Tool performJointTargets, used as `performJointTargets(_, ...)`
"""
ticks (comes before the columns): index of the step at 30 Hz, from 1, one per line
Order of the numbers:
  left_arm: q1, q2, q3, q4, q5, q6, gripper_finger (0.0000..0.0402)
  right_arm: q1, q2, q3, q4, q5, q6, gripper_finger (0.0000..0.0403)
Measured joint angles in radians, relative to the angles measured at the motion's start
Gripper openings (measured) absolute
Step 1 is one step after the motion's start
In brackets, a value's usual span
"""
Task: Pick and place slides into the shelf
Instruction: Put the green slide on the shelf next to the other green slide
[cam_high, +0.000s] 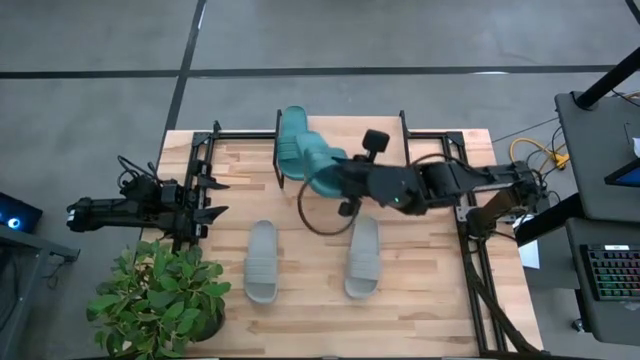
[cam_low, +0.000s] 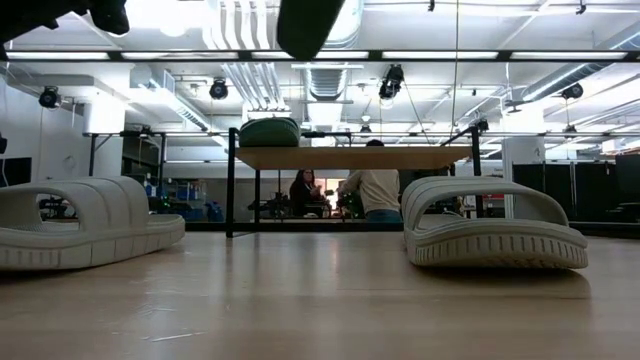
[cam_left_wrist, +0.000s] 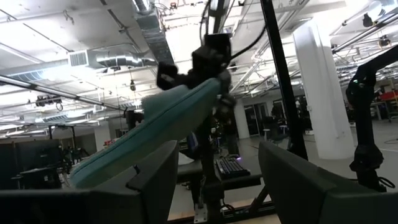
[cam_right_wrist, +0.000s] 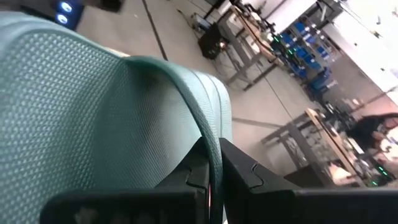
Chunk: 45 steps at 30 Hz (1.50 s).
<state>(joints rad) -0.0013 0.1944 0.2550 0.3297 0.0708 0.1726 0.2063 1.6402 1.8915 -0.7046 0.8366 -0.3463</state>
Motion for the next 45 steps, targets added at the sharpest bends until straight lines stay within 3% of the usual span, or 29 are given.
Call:
performJointTargets(7, 0.000, 0.000, 0.000, -0.002, 0.000, -0.001, 0.0208, -0.107, -0.001, -0.093, 0.029, -0.031, -0.136, 0.0011)
performJointTargets(16, 0.000, 0.000, 0.000, -0.006, 0.000, -0.003, 0.0208, -0.190, -0.003, -0.292, 0.339, -0.025, -0.335, 0.0009)
performJointTargets(24, 0.000, -0.001, 0.000, -0.028, 0.000, -0.008, 0.0208, -0.254, -0.003, -0.434, 0.513, 0.055, -0.357, 0.0009)
performJointTargets(34, 0.000, 0.000, 0.000, -0.030, 0.000, -0.008, 0.0208, -0.281, -0.003, -0.530, 0.537, 0.075, -0.377, 0.0009)
performJointTargets(45, 0.000, -0.001, 0.000, -0.030, 0.000, -0.008, 0.0208, -0.281, -0.003, -0.616, 0.725, 0.082, -0.489, 0.0009)
